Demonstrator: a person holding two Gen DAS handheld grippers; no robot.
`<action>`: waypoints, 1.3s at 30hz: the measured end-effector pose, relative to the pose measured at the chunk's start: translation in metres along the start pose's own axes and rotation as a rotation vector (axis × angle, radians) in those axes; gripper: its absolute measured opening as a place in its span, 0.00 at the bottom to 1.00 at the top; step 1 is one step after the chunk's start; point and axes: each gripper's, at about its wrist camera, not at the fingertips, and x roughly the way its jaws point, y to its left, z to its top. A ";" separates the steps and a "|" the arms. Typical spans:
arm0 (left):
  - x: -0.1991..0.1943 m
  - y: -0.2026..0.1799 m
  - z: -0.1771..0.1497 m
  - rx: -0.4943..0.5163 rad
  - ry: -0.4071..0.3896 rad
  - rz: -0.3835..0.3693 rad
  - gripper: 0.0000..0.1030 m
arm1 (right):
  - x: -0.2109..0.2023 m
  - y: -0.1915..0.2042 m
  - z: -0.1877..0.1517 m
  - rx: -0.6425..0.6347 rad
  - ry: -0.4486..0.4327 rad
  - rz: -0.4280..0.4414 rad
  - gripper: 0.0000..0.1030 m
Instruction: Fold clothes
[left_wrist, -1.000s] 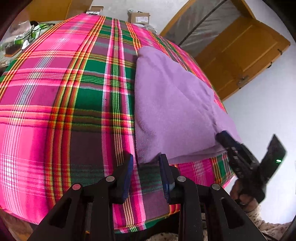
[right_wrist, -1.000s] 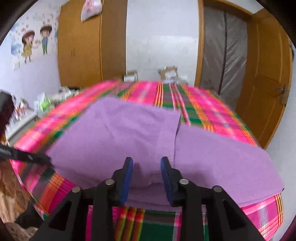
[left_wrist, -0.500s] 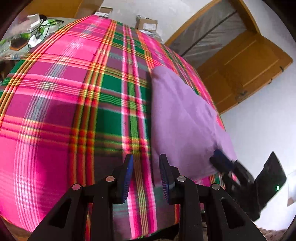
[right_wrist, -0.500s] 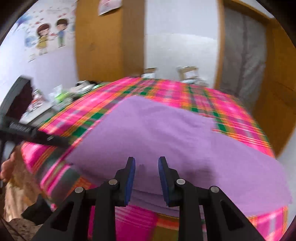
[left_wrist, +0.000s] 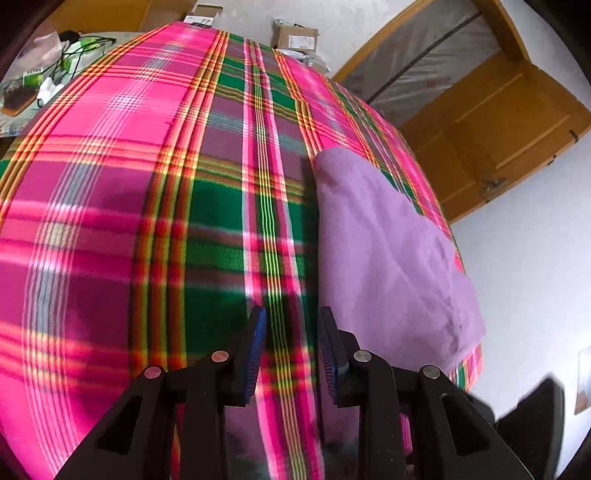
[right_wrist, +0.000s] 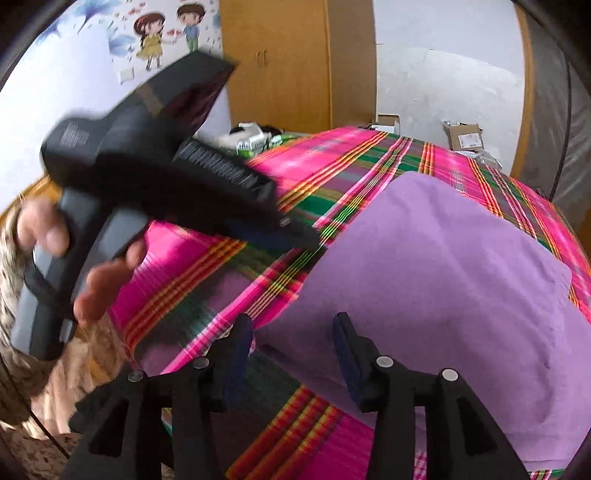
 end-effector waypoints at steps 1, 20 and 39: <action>0.003 0.000 0.004 -0.006 0.004 0.001 0.29 | 0.001 0.002 -0.001 -0.014 0.002 -0.019 0.45; 0.013 0.000 0.041 -0.061 0.031 -0.185 0.48 | -0.003 -0.005 -0.004 0.010 -0.018 -0.044 0.14; 0.074 -0.024 0.076 -0.089 0.135 -0.273 0.20 | -0.033 -0.005 -0.005 0.034 -0.077 -0.003 0.12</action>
